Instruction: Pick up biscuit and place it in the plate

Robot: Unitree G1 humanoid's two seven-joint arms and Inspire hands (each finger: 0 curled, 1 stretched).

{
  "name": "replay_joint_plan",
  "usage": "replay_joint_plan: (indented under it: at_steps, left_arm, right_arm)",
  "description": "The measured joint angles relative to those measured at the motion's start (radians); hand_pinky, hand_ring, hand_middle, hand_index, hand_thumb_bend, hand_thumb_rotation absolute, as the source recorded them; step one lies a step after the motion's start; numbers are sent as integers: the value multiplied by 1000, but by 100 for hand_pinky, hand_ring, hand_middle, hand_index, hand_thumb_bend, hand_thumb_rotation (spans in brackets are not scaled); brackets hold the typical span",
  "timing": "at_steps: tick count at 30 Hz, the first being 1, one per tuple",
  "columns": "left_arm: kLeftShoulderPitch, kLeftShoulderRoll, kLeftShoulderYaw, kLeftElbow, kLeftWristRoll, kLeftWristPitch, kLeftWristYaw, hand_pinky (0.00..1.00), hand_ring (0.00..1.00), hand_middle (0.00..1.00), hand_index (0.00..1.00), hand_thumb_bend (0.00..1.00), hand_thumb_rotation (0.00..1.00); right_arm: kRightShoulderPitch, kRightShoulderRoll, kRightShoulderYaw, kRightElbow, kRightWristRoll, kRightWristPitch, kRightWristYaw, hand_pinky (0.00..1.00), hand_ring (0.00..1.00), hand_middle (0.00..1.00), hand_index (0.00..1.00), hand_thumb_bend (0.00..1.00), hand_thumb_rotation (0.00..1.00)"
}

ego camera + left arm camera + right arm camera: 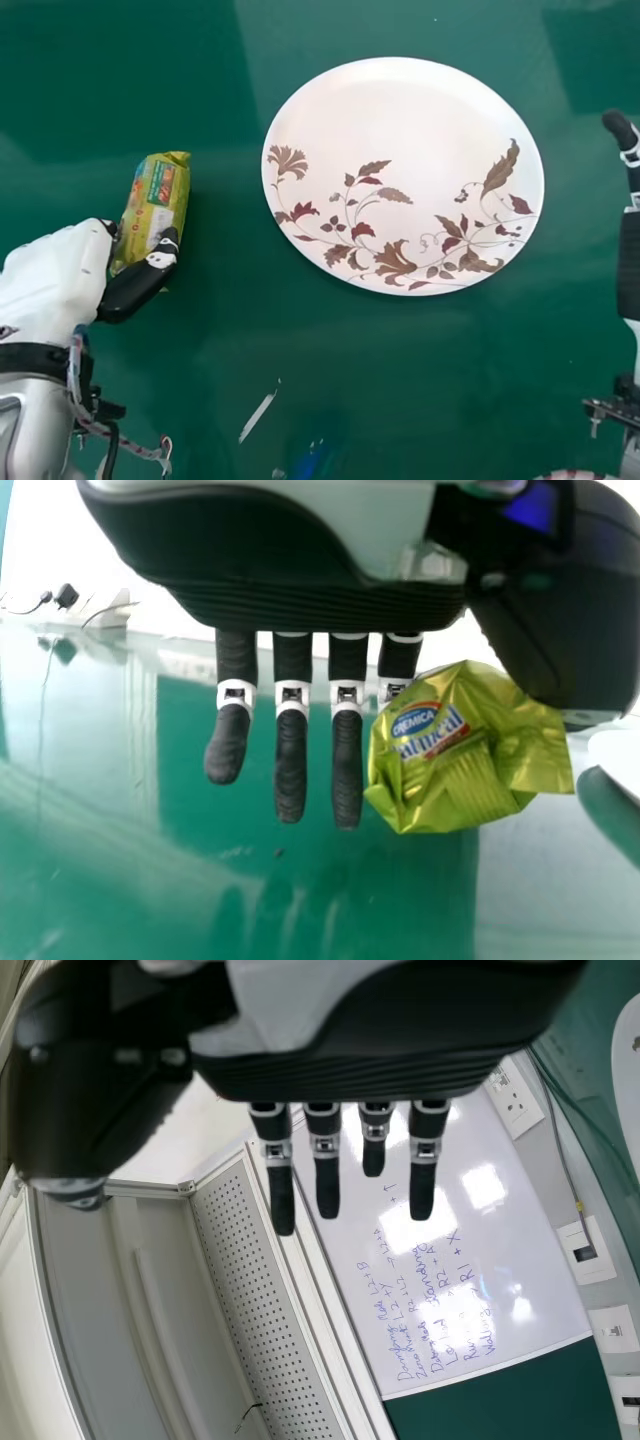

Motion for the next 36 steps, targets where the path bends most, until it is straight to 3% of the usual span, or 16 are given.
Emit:
replay_joint_plan:
  at_steps: [14,36]
  left_arm:
    - [-62,2,-8,0,7,0,-17,19,38,45,53,51,0]
    - [-153,7,-45,0,-37,8,37,21,38,45,53,51,0]
  right_arm:
    - [-4,-3,-5,3,-2,-1,-1,74,88,87,78,88,49]
    - [-37,-12,-24,31,-31,-24,2,76,88,86,78,88,51]
